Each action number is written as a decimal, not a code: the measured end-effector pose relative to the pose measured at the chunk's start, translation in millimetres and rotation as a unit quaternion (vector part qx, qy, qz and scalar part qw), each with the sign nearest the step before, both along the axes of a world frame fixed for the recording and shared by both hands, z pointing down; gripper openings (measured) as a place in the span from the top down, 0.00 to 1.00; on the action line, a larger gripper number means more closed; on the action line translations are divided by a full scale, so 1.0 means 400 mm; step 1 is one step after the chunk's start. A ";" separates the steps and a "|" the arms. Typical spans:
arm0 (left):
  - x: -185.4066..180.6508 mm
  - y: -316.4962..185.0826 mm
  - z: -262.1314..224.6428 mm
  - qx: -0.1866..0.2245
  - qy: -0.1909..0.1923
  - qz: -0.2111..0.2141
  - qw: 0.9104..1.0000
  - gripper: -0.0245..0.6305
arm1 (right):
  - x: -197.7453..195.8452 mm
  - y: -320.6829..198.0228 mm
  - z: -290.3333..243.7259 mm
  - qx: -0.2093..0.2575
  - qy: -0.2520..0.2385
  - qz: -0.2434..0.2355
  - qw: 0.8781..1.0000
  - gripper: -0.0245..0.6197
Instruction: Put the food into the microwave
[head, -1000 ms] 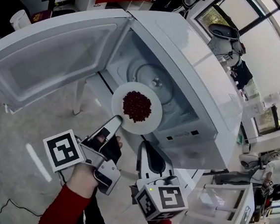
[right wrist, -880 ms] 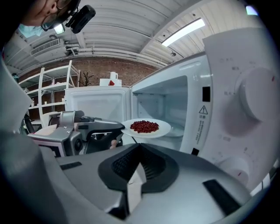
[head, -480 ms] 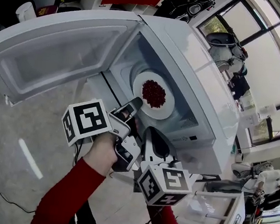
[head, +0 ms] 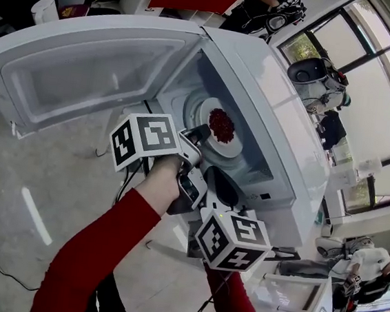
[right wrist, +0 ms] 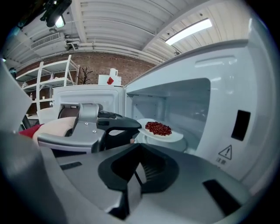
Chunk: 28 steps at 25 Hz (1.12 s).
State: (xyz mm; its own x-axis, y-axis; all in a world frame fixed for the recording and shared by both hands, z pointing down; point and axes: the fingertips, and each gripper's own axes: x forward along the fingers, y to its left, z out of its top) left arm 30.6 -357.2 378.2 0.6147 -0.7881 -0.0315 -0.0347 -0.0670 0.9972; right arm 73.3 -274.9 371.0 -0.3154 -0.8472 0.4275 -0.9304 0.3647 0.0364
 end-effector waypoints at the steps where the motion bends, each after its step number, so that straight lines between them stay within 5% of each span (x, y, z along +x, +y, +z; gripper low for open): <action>1: 0.002 -0.007 0.002 -0.001 -0.004 0.000 1.000 0.93 | -0.001 -0.005 -0.001 -0.001 0.001 -0.001 1.000 0.94; 28: 0.055 -0.110 0.044 -0.029 -0.070 0.050 0.996 0.93 | 0.031 -0.101 -0.022 -0.024 -0.010 0.032 0.999 0.94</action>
